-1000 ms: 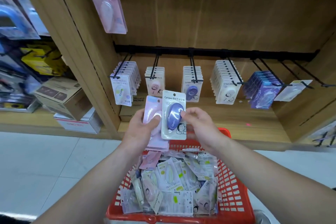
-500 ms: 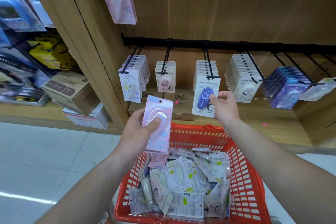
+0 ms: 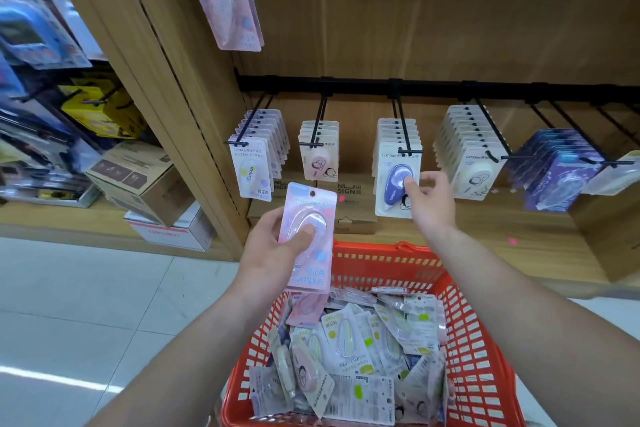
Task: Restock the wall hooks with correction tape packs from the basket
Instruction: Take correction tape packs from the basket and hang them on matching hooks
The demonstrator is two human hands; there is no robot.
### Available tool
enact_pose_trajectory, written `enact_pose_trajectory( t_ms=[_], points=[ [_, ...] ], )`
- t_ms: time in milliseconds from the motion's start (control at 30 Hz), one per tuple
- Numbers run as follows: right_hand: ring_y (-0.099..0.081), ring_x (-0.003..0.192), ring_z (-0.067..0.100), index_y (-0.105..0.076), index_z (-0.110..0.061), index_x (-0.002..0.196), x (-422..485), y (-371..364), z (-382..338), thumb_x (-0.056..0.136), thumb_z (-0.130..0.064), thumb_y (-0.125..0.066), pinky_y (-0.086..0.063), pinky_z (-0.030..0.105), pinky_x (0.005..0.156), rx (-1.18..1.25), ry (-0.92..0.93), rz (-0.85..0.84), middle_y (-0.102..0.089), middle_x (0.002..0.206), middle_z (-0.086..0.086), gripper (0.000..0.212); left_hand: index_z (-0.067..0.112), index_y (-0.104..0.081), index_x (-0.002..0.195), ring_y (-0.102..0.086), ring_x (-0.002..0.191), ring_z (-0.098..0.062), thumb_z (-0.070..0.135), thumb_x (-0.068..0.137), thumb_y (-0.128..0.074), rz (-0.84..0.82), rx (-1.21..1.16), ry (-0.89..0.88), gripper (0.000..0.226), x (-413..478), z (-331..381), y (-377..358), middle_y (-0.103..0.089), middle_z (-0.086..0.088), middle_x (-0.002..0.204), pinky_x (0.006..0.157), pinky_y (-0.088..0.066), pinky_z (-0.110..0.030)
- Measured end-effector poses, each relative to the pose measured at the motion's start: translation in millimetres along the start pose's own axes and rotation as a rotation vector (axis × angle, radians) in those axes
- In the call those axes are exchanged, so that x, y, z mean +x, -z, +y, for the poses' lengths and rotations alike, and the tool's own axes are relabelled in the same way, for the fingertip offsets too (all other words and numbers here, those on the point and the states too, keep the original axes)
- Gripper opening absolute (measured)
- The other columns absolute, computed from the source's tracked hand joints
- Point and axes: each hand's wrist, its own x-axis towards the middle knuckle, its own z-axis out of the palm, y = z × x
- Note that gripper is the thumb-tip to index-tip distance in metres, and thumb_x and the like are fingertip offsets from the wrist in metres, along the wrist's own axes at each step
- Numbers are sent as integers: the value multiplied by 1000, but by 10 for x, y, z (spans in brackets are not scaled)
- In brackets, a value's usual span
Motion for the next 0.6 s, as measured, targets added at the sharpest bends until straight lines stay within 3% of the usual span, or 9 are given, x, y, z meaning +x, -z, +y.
enact_pose_trajectory(
  t_ms=[100, 200, 267, 333, 400, 467, 533, 600],
  points=[
    [-66, 100, 26, -59, -15, 118, 113, 3, -22, 97, -55, -60, -56, 49, 95, -64, -119, -47, -65, 106, 1, 46, 24, -57, 129, -77, 94, -22, 24, 94, -73, 3, -7, -10, 39, -18, 44, -13, -75, 2, 116, 80, -64, -45],
    [-64, 103, 35, -62, -1, 122, -26, 3, 33, 99, -52, -59, -53, 53, 99, -152, -215, -93, -68, 115, 16, 56, 19, -57, 131, -77, 98, -23, 19, 92, -75, -7, -42, -20, 44, -18, 95, -8, -76, 2, 116, 87, -61, -52],
    [-64, 111, 35, -63, -9, 121, -275, -15, 1, 102, -44, -58, -51, 44, 98, -211, -160, -165, -67, 125, 16, 41, 20, -57, 130, -76, 100, -24, 18, 90, -77, -10, -49, -30, 45, -23, 129, 2, -76, 3, 116, 90, -60, -55],
    [-68, 104, 27, -65, -20, 107, -534, -65, -111, 104, -36, -56, -51, 40, 92, -151, -65, -325, -70, 118, 12, 19, 21, -58, 126, -76, 99, -25, 19, 87, -79, -4, -56, -44, 44, -24, 159, 5, -77, 1, 115, 89, -60, -57],
    [-71, 87, 22, -67, -17, 103, -785, -132, -302, 106, -35, -53, -55, 37, 81, 19, -42, -511, -74, 106, 10, 23, 21, -58, 125, -76, 98, -26, 19, 85, -81, 4, -67, -57, 46, -34, 183, 8, -77, 0, 114, 88, -60, -59],
    [-72, 84, 22, -68, -9, 108, -986, -178, -449, 106, -38, -53, -58, 35, 72, 136, -29, -619, -76, 101, 10, 32, 19, -58, 125, -77, 96, -26, 17, 83, -83, 15, -87, -68, 49, -62, 204, 19, -77, -1, 113, 88, -60, -58],
    [-74, 92, 23, -65, -5, 110, -1133, -181, -542, 103, -38, -58, -60, 37, 73, 184, -7, -641, -76, 106, 12, 34, 19, -58, 125, -77, 95, -24, 17, 81, -85, 20, -93, -84, 51, -116, 244, 37, -76, -2, 112, 87, -61, -55],
    [-75, 99, 24, -66, -11, 111, -1215, -160, -552, 99, -35, -66, -61, 44, 83, 199, 27, -624, -77, 107, 8, 27, 19, -58, 126, -76, 97, -24, 19, 79, -87, 14, -93, -99, 56, -164, 272, 39, -76, -2, 114, 87, -61, -54]
  ],
)
